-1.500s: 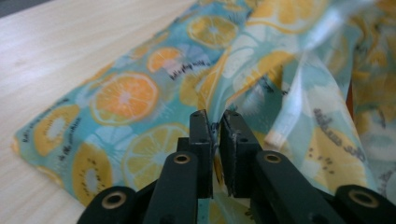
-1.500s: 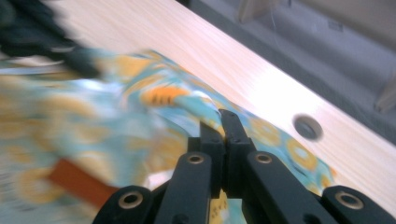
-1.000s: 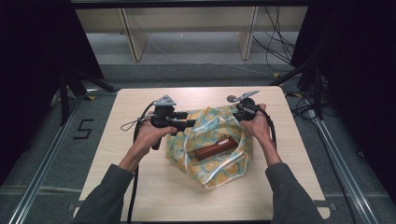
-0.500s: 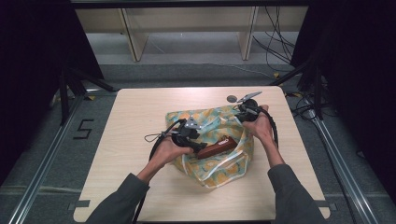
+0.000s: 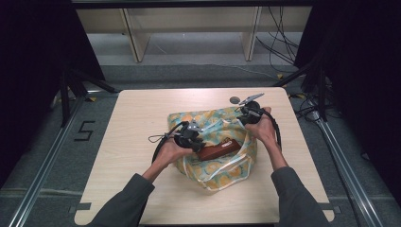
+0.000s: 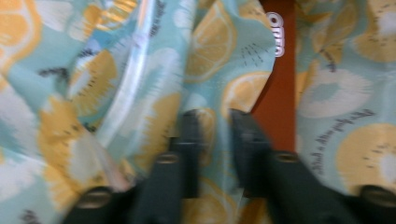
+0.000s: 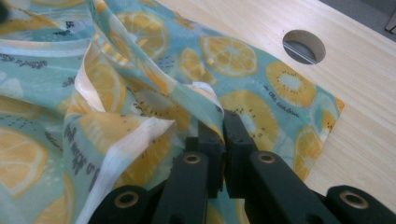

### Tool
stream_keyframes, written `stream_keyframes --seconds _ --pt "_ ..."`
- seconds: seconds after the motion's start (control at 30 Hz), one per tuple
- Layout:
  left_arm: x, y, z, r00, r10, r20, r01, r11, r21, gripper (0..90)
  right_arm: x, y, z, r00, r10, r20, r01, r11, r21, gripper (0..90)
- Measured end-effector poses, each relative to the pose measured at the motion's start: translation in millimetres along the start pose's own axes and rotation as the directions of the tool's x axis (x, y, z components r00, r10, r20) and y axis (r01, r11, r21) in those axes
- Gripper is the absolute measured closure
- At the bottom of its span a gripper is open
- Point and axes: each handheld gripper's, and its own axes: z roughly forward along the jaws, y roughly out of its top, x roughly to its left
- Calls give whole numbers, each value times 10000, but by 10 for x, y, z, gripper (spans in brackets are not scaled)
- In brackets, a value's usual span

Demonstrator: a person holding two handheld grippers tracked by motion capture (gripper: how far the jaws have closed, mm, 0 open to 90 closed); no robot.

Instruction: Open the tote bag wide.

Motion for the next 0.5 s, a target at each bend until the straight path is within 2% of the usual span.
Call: stream_keyframes --seconds 0.03,0.07,0.13,0.17,0.2,0.27,0.3,0.33,0.37,0.4,0.43,0.47,0.5 --pt "-5 3 4 9996 164 -242 -165 9999 -9 873 -2 -2 -8 10000 -27 -38 28 10000 35 878" --pt "-9 10 -2 9991 312 -281 -310 9995 60 888 2 -5 -9 10000 17 -9 -17 10000 38 871" --pt "-4 33 -34 9996 247 -148 -251 9994 -256 893 -8 -13 -20 10000 -79 13 79 10000 12 850" --pt "7 52 -63 9999 155 -59 -157 9989 -448 893 -8 -14 -34 10000 51 -30 -51 10000 -18 826" --pt "34 75 -103 10000 70 16 -69 9978 -661 894 -16 -26 -59 9995 305 -21 -305 9993 -235 755" --pt "80 114 -199 9998 -120 164 135 9952 -971 894 -22 -24 -104 9987 482 -163 -487 9983 -325 742" --pt "105 127 -254 9995 -228 219 254 9915 -1279 894 -36 -9 -183 9979 585 -289 -599 9970 -481 720" --pt "125 133 -313 9980 -464 426 525 9864 -1558 894 -47 14 -258 9968 706 -375 -740 9926 -966 688" --pt "148 134 -351 9973 -553 490 633 9817 -1796 894 -46 42 -384 9945 924 -500 -978 9880 -1197 669" --pt "158 135 -378 9971 -628 439 700 9795 -1889 894 -43 64 -479 9940 887 -644 -967 9864 -1328 652" --pt "175 139 -407 9963 -711 475 790 9780 -1930 894 -38 88 -576 9943 795 -705 -873 9895 -1155 646" --pt "193 151 -431 9946 -932 454 1009 9707 -2181 894 -17 104 -667 9964 590 -603 -665 9892 -1308 638" --pt "208 161 -448 9946 -961 387 1023 9702 -2198 894 7 125 -777 9965 338 -764 -452 9872 -1526 638"
